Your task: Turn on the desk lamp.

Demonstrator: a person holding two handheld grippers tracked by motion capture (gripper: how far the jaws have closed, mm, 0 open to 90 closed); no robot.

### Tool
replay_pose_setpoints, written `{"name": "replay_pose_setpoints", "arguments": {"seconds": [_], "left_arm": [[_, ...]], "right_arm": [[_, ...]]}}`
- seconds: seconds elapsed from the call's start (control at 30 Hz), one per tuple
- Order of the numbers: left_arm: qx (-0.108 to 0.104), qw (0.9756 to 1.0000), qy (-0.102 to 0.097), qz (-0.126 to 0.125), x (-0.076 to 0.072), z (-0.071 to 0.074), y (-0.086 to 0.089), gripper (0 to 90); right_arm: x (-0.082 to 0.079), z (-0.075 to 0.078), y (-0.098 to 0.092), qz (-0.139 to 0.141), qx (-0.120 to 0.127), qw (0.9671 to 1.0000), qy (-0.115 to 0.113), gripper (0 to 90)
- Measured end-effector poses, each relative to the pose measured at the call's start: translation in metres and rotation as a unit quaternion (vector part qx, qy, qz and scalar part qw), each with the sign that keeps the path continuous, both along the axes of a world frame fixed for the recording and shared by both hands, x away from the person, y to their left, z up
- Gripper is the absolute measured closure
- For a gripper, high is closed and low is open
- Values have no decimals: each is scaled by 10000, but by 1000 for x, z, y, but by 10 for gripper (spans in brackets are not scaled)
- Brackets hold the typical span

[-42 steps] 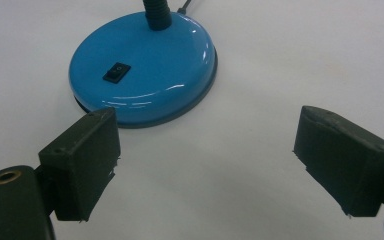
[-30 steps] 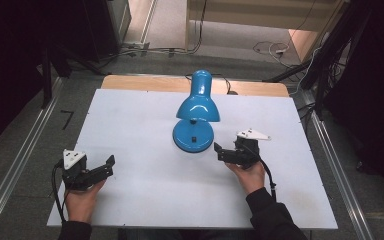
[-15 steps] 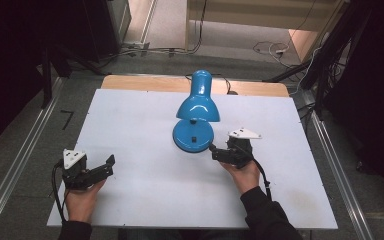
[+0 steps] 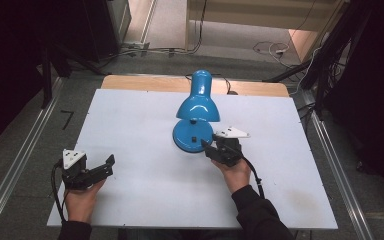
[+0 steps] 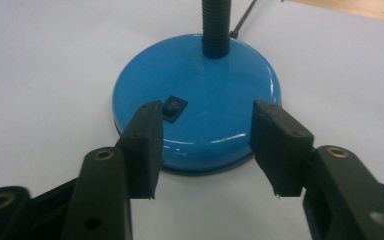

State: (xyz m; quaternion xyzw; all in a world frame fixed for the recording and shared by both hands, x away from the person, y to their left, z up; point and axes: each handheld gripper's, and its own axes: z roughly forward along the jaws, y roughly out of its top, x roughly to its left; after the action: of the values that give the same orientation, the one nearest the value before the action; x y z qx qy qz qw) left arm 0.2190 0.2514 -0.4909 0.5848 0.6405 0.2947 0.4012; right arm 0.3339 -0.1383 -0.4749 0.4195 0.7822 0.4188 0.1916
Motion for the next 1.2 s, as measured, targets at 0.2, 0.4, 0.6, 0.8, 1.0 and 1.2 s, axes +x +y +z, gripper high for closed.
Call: {"name": "replay_pose_setpoints", "arguments": {"seconds": [0.2,0.4,0.6,0.8,1.0,1.2], "left_arm": [[8,10000,5,-2,0,0,1,74],[7,10000,20,-12,0,0,1,75],[-14,10000,0,-8,0,0,1,84],[5,10000,25,-7,0,0,2,84],[-1,10000,32,-1,1,-1,2,84],[-8,10000,27,-3,1,-1,2,85]], "right_arm": [[3,-2,9,139,59,9999,42,745],[7,-3,16,241,113,9996,66,875],[12,-5,23,203,128,9996,125,876],[14,-9,30,204,50,9997,132,875],[18,-12,34,189,30,9997,143,875],[23,-16,37,133,64,9997,206,876]]}}
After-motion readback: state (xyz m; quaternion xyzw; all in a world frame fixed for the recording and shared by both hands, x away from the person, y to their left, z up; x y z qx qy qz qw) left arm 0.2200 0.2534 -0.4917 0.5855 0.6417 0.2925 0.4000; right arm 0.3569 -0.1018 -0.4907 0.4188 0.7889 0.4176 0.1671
